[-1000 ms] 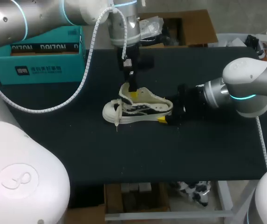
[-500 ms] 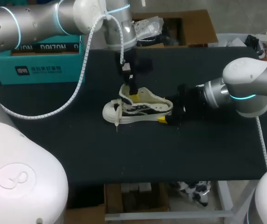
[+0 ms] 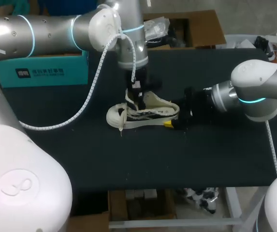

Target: Open the shoe tongue, take the insole out of the shoe, put the insole back into the shoe, and pack the shoe into the shoebox

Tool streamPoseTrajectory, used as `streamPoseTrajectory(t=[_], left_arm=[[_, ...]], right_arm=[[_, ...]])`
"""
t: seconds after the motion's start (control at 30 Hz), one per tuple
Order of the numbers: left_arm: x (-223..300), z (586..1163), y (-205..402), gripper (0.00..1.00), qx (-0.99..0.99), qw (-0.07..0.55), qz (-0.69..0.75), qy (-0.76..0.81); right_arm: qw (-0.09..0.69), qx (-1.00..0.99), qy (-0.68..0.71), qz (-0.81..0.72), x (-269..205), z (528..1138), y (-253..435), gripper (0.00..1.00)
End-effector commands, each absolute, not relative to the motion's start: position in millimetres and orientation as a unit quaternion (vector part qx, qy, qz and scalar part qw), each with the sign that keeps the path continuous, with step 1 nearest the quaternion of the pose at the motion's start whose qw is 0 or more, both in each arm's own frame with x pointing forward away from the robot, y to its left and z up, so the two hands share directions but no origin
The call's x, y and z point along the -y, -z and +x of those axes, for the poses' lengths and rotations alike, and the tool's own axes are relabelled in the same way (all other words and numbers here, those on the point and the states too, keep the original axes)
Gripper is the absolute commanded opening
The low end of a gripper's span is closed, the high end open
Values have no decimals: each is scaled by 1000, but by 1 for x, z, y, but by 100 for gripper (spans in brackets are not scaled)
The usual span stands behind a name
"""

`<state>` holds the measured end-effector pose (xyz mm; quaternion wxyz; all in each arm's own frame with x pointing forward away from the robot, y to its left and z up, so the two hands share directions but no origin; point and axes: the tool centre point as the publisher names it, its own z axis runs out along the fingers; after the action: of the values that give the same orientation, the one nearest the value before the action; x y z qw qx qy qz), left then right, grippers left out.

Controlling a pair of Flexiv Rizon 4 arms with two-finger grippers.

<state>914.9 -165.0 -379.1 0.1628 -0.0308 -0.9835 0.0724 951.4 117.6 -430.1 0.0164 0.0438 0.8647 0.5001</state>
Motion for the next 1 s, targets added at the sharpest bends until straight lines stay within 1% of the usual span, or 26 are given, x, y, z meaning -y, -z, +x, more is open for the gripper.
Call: streamPoseTrajectory(t=[0.03,0.33,0.37,0.4,0.43,0.47,0.53,0.67,0.77,0.93,1.0], left_arm=[[167,912,393,0,985,161,-28,-61],[164,897,407,0,991,122,-20,-54],[163,895,408,2,991,121,-24,-58],[163,893,408,12,992,114,-24,-58],[163,891,409,18,992,110,-22,-57],[163,889,410,22,992,108,-24,-58],[163,887,412,27,993,97,-20,-59],[164,885,418,26,995,80,-13,-62],[167,887,426,28,996,62,-6,-62],[170,894,443,27,997,5,22,-76],[172,899,451,20,996,-14,32,-82]], right_arm=[[17,-863,-503,43,-117,955,436,0],[17,-863,-503,43,-117,955,436,0],[17,-863,-503,43,-117,955,436,0],[17,-863,-503,43,-117,955,436,0],[17,-863,-503,43,-117,955,436,0],[17,-863,-503,43,-117,955,436,0],[17,-863,-503,43,-117,955,436,0],[17,-863,-503,43,-117,955,436,0],[17,-863,-503,43,-117,955,436,0],[17,-863,-503,43,-117,955,436,0],[17,-863,-503,43,-117,955,436,0]])
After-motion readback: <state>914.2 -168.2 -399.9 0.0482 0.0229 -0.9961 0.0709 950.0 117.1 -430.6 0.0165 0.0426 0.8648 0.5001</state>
